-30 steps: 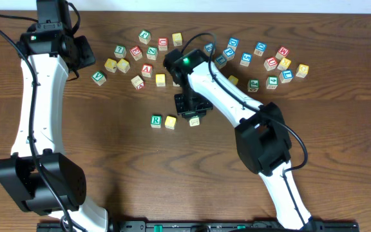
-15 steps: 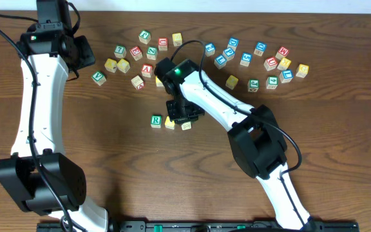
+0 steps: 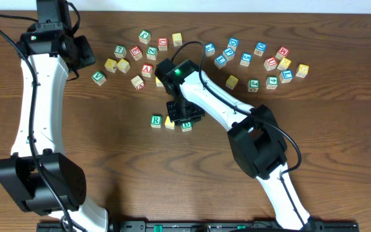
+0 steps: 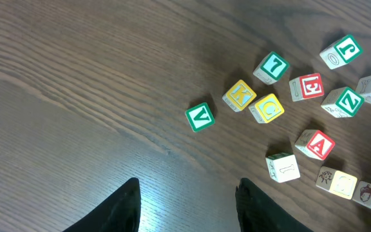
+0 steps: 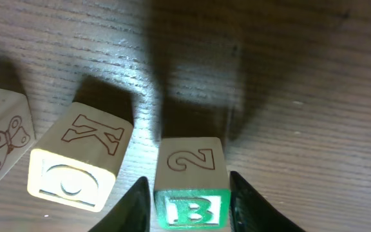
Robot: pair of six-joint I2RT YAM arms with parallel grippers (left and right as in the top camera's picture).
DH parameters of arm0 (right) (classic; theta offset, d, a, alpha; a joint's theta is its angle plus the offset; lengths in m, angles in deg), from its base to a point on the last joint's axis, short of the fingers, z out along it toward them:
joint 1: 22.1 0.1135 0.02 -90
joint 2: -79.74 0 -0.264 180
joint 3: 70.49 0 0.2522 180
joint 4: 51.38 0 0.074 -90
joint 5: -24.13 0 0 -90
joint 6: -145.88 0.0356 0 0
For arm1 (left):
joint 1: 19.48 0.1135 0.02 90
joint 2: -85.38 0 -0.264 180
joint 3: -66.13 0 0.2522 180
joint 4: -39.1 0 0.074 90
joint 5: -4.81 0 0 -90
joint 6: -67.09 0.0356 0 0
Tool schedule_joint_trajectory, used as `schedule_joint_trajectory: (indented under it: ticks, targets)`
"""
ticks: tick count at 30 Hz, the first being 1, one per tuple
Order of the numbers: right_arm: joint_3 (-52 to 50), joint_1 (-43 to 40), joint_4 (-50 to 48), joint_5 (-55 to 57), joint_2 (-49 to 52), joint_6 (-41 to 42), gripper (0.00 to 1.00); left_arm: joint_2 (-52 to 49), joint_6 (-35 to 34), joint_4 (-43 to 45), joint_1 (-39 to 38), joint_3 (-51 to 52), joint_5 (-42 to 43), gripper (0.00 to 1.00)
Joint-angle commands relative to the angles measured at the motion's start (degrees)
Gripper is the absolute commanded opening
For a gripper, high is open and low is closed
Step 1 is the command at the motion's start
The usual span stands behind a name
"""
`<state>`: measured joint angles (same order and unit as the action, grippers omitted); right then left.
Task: Spell out ROBOT
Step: 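Carry the B block and lower it right of the O block, then open the right gripper to release the B block, then move the right gripper to a second yellow O block and grasp it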
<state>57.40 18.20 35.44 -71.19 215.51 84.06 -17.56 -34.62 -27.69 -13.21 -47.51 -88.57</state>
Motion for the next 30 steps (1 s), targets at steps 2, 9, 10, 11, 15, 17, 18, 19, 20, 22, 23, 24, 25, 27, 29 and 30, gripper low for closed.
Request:
schedule_joint_trajectory:
  ticks: [2,9,10,11,15,17,18,19,20,22,23,24,25,27,29,30]
  targets:
    - [0.28,0.26,1.16,-1.27,0.20,0.37,0.41,0.70,0.96,0.00,0.09,0.46,-0.55,0.47]
    - [4.98,-0.92,4.85,-0.76,0.09,-1.55,0.47,0.70,0.94,0.02,0.09,0.46,-0.55,0.47]
    - [6.40,-1.53,5.62,-0.57,0.07,-1.97,0.47,0.70,0.94,0.00,0.09,0.46,-0.52,0.47]
    - [7.74,-2.19,6.23,-0.59,-0.09,-2.45,0.47,0.70,0.94,0.00,0.09,0.46,-0.55,0.47]
    - [15.12,-6.10,9.29,1.20,-0.20,-3.21,0.49,0.70,0.94,-0.02,0.09,0.46,-0.55,0.47]
    - [17.81,-8.28,9.73,2.03,-0.20,-3.19,0.49,0.70,0.94,0.00,0.09,0.46,-0.55,0.47]
    - [18.73,-9.42,9.62,2.08,-0.20,-3.02,0.49,0.70,0.94,0.00,0.09,0.46,-0.55,0.47]
    - [19.15,-10.34,9.35,2.14,-0.20,-2.49,0.49,0.70,0.96,0.00,0.09,0.46,-0.55,0.47]
    - [19.34,-11.52,8.68,2.21,-0.20,-1.81,0.49,0.70,0.94,0.02,0.09,0.46,-0.55,0.47]
    - [19.23,-13.84,7.45,2.45,-0.17,-0.28,0.50,0.70,0.96,0.02,0.09,0.46,-0.55,0.47]
    - [18.91,-15.06,6.93,2.93,-0.09,0.92,0.51,0.70,0.96,0.02,0.09,0.46,-0.55,0.47]
    - [18.43,-16.04,6.40,3.43,-0.11,1.95,0.52,0.70,0.96,0.00,0.09,0.46,-0.55,0.48]
    - [17.92,-16.94,5.86,3.69,-0.11,2.67,0.52,0.70,0.96,0.00,0.09,0.46,-0.55,0.48]
    - [16.50,-19.26,4.22,3.69,0.00,3.10,0.52,0.70,0.96,0.02,0.09,0.46,-0.55,0.48]
    - [15.41,-20.22,2.97,3.67,0.00,3.19,0.54,0.70,0.96,0.02,0.09,0.46,-0.55,0.48]
    - [14.78,-20.55,2.38,3.69,0.00,3.67,0.54,0.70,0.96,0.02,0.09,0.46,-0.55,0.48]
